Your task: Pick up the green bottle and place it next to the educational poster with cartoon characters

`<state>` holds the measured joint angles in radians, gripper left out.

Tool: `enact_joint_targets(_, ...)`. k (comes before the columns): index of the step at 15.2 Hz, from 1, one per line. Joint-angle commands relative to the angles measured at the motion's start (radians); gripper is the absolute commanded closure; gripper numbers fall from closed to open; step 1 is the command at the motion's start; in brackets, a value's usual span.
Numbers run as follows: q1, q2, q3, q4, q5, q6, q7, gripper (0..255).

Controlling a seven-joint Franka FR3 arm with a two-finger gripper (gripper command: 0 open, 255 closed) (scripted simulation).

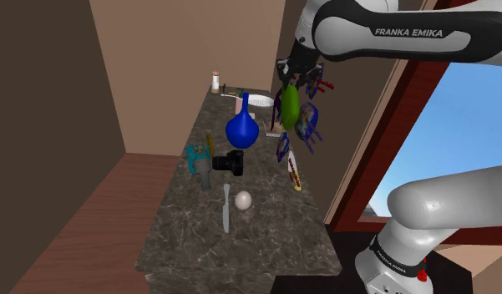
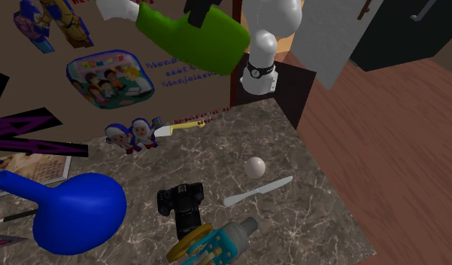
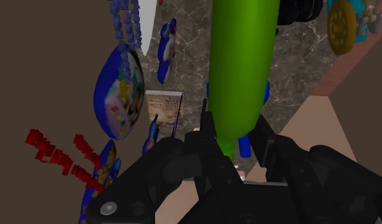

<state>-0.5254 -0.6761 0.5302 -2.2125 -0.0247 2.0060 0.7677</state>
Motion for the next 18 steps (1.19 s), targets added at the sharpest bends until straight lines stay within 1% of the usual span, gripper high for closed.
enact_joint_targets(1,0.003,-0.005,0.002,-0.029,0.002,0.025,0.004,255)
enact_joint_targets(18,0.015,-0.011,0.054,-0.251,0.011,0.237,0.063,255)
